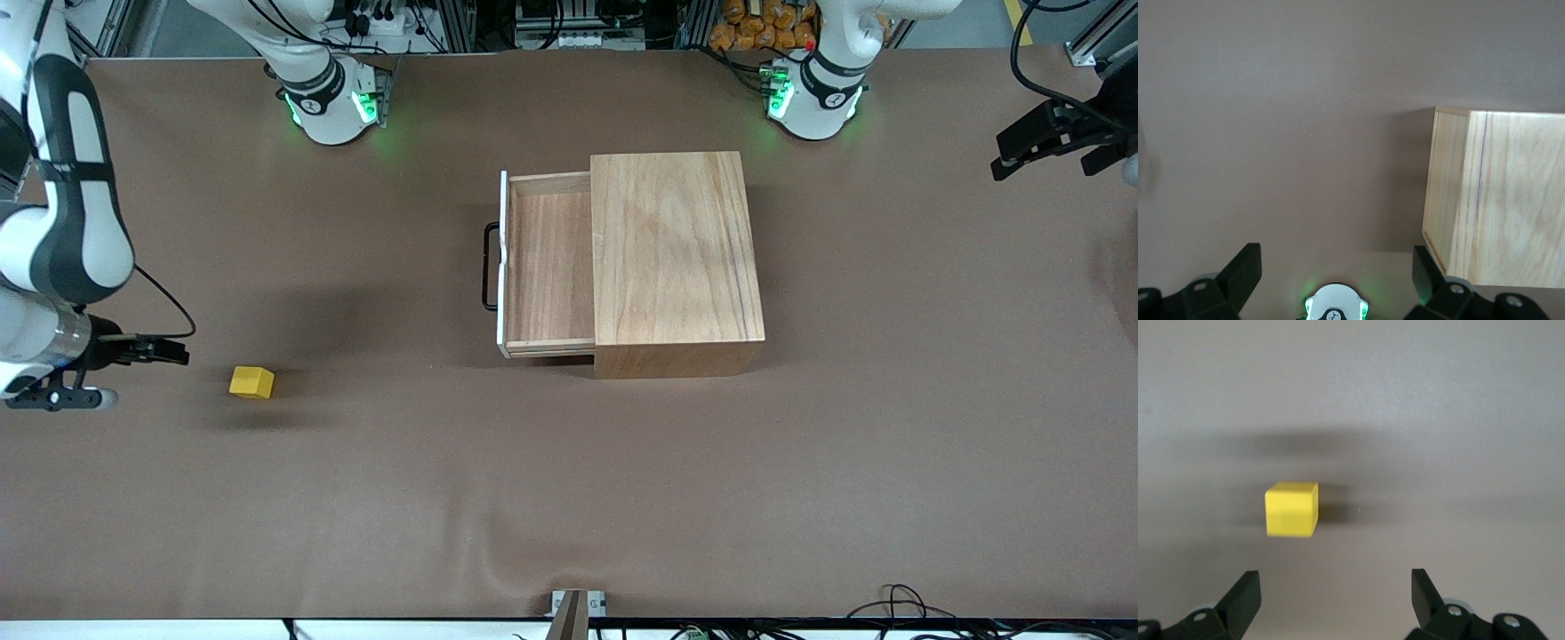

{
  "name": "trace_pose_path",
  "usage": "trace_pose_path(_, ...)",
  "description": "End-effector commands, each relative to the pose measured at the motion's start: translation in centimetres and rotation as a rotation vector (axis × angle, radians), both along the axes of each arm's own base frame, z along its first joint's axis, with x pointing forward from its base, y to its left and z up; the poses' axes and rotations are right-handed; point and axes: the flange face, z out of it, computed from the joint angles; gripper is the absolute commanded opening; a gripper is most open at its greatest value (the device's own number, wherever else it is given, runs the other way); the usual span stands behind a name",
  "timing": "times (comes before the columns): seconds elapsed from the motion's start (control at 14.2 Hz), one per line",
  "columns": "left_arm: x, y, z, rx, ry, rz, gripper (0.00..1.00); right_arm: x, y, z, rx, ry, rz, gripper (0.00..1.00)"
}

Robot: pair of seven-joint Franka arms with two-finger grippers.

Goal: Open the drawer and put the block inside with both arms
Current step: 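Reach the right gripper down to the yellow cube and grasp it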

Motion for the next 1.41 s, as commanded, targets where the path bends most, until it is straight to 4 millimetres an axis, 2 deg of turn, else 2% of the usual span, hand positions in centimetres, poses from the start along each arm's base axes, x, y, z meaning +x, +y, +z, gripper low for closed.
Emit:
trace_pose_path(0.0, -1.4, 0.4, -0.6, -0.012, 0.002, -0.009, 1.00, 1.0, -0.1, -2.9, -0.006, -0.021, 0.017, 1.00)
trace_pose_path(0.28, -0.5, 0.2, -1.1, -0.012, -0.021, -0.014, 1.00, 1.9, 2.4, -6.3, 0.001, -0.027, 0.053, 1.00)
trace_pose_path(0.56, 0.9, -0.2, -2.6, 0.020, 0.002, -0.029, 1.00, 1.6, 4.1, -9.1, 0.033, -0.025, 0.054, 1.00)
trace_pose_path(0.78, 1.3, -0.2, -2.4, 0.049, -0.028, -0.030, 1.00, 1.1, 4.6, -12.0, 0.039, -0.028, 0.053, 1.00)
trace_pose_path(1.06, 1.8, -0.3, -1.8, 0.042, -0.095, -0.035, 1.00, 0.4, 5.3, -13.5, 0.045, 0.007, 0.062, 1.00)
trace_pose_path(1.13, 1.9, -0.4, -1.8, 0.042, -0.098, -0.037, 1.00, 0.0, 5.3, -13.8, 0.048, 0.016, 0.060, 0.96)
trace_pose_path(1.2, 1.9, -0.4, -1.7, 0.040, -0.103, -0.037, 1.00, -0.2, 5.3, -14.0, 0.049, 0.022, 0.059, 0.52)
trace_pose_path(1.27, 1.9, -0.3, -1.5, 0.033, -0.116, -0.036, 1.00, -0.5, 5.5, -14.4, 0.051, 0.031, 0.061, 0.22)
trace_pose_path(1.34, 1.9, -0.4, -1.5, 0.028, -0.120, -0.038, 1.00, -0.9, 5.9, -14.9, 0.053, 0.043, 0.065, 0.07)
